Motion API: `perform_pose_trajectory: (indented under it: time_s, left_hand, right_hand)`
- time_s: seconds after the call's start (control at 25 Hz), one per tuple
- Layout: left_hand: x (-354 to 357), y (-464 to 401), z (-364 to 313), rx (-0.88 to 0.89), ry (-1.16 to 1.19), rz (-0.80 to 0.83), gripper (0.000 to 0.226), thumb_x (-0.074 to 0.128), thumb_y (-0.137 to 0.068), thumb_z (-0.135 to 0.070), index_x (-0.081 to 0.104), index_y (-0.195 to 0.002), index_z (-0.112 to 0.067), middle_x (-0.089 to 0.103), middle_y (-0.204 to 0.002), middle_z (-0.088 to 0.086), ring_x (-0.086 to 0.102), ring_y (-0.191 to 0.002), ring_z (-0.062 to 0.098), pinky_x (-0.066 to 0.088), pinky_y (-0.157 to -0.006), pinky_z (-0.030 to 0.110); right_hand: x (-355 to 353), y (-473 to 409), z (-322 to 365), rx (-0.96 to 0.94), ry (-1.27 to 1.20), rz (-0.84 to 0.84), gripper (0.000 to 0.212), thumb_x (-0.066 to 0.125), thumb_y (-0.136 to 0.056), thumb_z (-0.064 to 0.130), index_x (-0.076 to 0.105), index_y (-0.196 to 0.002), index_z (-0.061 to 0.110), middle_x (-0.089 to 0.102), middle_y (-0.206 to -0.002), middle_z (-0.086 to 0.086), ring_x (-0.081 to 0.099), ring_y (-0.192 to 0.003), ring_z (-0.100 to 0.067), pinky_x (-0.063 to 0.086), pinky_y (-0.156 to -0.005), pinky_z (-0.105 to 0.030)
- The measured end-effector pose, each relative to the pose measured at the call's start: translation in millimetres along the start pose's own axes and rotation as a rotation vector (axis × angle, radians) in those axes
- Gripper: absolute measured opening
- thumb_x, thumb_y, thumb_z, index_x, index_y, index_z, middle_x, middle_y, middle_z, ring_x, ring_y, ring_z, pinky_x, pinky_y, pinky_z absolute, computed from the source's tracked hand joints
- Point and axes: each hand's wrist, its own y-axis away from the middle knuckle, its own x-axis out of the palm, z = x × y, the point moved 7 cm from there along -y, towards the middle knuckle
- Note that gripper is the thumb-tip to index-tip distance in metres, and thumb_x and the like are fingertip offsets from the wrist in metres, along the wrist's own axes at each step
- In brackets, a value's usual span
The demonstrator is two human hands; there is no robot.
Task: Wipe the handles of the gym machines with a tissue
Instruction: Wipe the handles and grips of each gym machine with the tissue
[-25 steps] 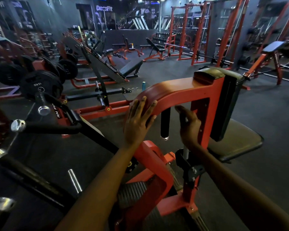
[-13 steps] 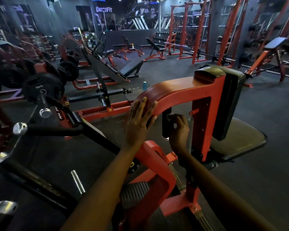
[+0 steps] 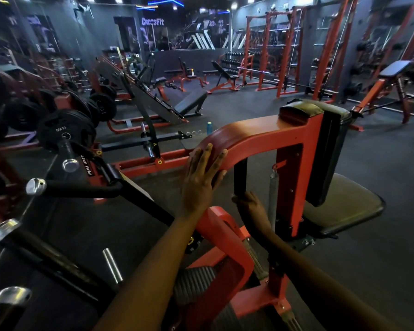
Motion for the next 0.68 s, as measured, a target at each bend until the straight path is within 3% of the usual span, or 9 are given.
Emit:
perform_pose_trajectory:
  time_s: [0.12,0.2,0.28,0.32,0.4,0.44,0.56,0.68]
  left_hand:
    - [-1.2,-3.1,-0.8,0.001,-0.01,-0.001,0.054,0.027,-0.105,-0.047,0.003,-0.153,-0.042,0.036,-0.153,0.013,0.031,-0.14,0.037,0.044,-0.101,0.059]
    - [0.5,-2.1,-0.1,0.004,-0.013,0.01,0.054,0.026,-0.105,-0.048,0.003,-0.153,-0.042,0.034,-0.154,0.013,0.028,-0.141,0.038,0.044,-0.1,0.06]
    - [1.3,-0.4,0.2,-0.002,-0.002,0.018,0.054,0.027,-0.105,-0.047,0.003,-0.153,-0.042,0.033,-0.154,0.013,0.026,-0.143,0.037,0.043,-0.102,0.06]
    - [0.6,-0.1,-0.4,-0.009,0.004,0.018,0.054,0.027,-0.105,-0.047,0.003,-0.153,-0.043,0.032,-0.155,0.012,0.025,-0.143,0.036,0.042,-0.102,0.06]
    - [-0.9,-0.5,0.1,-0.019,0.016,0.013,0.054,0.028,-0.105,-0.047,0.004,-0.153,-0.043,0.032,-0.155,0.012,0.023,-0.144,0.034,0.042,-0.102,0.06]
    - [-1.5,-0.3,1.1,-0.016,0.016,0.008,0.054,0.029,-0.105,-0.047,0.005,-0.153,-0.042,0.033,-0.155,0.012,0.023,-0.144,0.033,0.042,-0.102,0.06]
    - [-0.9,-3.3,3.3,0.005,0.0,-0.007,0.055,0.032,-0.104,-0.046,0.006,-0.153,-0.042,0.033,-0.155,0.011,0.023,-0.144,0.032,0.042,-0.102,0.06]
    - [-0.9,-2.4,2.6,-0.005,-0.001,-0.004,0.054,0.031,-0.105,-0.047,0.006,-0.153,-0.042,0.031,-0.156,0.01,0.022,-0.145,0.031,0.044,-0.1,0.059]
  right_hand:
    - [8.7,3.7,-20.3,0.299,-0.136,-0.013,0.022,0.059,-0.076,-0.008,0.071,-0.087,0.006,0.061,-0.086,-0.01,0.06,-0.074,-0.025,0.048,-0.061,-0.028]
    - [6.8,-4.9,-27.6,0.636,-0.391,-0.08,0.027,0.052,-0.073,-0.014,0.072,-0.078,0.004,0.066,-0.082,-0.013,0.061,-0.072,-0.023,0.045,-0.058,-0.023]
    - [2.4,-2.2,-39.2,0.986,-0.747,-0.17,0.024,0.053,-0.078,-0.014,0.071,-0.088,-0.002,0.064,-0.077,-0.01,0.061,-0.062,-0.017,0.045,-0.049,-0.018]
    - [1.8,0.8,-47.5,1.073,-0.853,-0.191,0.022,0.056,-0.08,-0.012,0.069,-0.096,-0.004,0.063,-0.071,-0.006,0.058,-0.05,-0.008,0.042,-0.042,-0.013]
    - [-13.1,-5.0,-48.9,1.056,-0.935,-0.194,0.022,0.062,-0.085,-0.001,0.066,-0.106,-0.006,0.058,-0.054,0.004,0.046,-0.033,0.003,0.034,-0.035,-0.008]
    - [-22.8,-21.5,-44.1,0.965,-0.949,-0.173,0.024,0.062,-0.087,0.003,0.064,-0.109,-0.008,0.056,-0.052,0.006,0.046,-0.034,0.005,0.036,-0.038,-0.008]
    - [-55.7,-84.5,-6.8,0.571,-0.966,-0.013,0.013,0.054,-0.09,-0.004,0.064,-0.097,-0.001,0.062,-0.075,-0.002,0.06,-0.058,0.006,0.047,-0.062,-0.014]
    - [-53.6,-93.5,-6.8,0.44,-0.858,0.094,0.02,0.046,-0.091,-0.01,0.06,-0.087,0.003,0.06,-0.08,-0.003,0.059,-0.067,0.007,0.046,-0.065,-0.013]
